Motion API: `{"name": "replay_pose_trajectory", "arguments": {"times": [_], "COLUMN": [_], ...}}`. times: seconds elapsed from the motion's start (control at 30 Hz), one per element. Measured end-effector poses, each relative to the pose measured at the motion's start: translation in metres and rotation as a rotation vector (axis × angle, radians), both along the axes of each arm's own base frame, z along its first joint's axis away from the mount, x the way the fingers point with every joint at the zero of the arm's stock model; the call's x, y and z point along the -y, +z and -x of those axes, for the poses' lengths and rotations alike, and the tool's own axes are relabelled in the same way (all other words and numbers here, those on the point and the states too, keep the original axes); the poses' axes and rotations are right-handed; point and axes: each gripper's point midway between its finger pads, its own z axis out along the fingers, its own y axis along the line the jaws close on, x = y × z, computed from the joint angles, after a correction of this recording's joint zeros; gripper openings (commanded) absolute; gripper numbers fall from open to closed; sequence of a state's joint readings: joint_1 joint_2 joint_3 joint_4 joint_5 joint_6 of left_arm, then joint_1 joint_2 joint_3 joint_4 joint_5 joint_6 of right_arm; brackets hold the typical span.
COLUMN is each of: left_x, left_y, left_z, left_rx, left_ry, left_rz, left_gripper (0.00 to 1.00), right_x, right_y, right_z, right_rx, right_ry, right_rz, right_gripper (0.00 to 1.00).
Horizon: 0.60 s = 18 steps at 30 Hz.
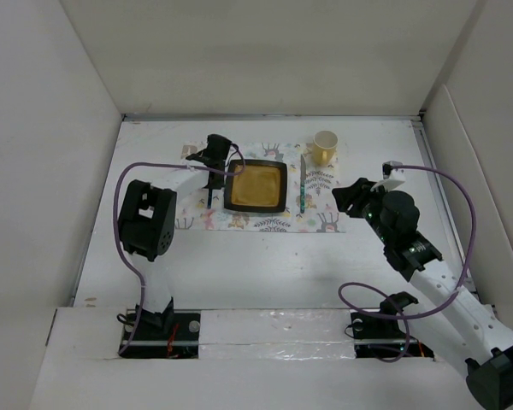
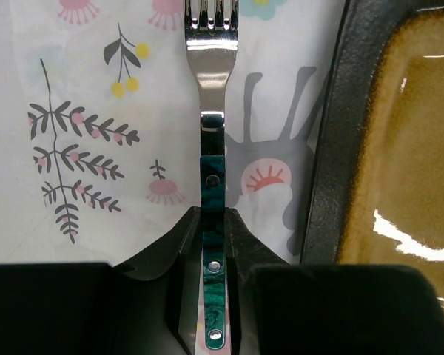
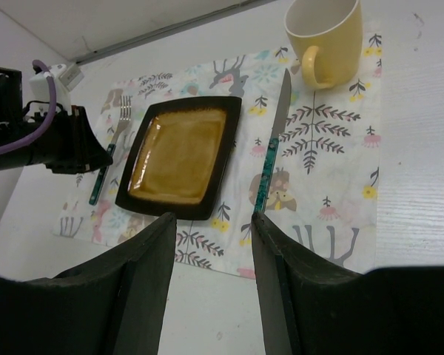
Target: Set the dinner table for one person
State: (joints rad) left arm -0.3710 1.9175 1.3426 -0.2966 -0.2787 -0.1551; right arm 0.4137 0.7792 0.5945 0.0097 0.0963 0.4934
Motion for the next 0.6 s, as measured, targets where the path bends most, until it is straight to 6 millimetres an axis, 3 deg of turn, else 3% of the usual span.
{"name": "replay_pose_trajectory", "arguments": {"times": [0.27,0.6], "left_x": [-0.009,-0.015], "left_y": [-0.022,-0.021], "left_z": [-0.002,-0.007], "left_rx": [-0.035,-0.015], "left_ry": [0.032,0.046], "left_rz": [-0.021,-0.051], "left_gripper": [0.00,0.00], "right_x": [-0.002,-0.003], "right_y": [0.000,-0.003], "right_z": [0.001,-0.001], "right_rx": [-0.001,-0.010], "right_ry": [0.008,0.008], "right_rz": [0.001,0.005], "right_gripper": [0.50,0.51]}}
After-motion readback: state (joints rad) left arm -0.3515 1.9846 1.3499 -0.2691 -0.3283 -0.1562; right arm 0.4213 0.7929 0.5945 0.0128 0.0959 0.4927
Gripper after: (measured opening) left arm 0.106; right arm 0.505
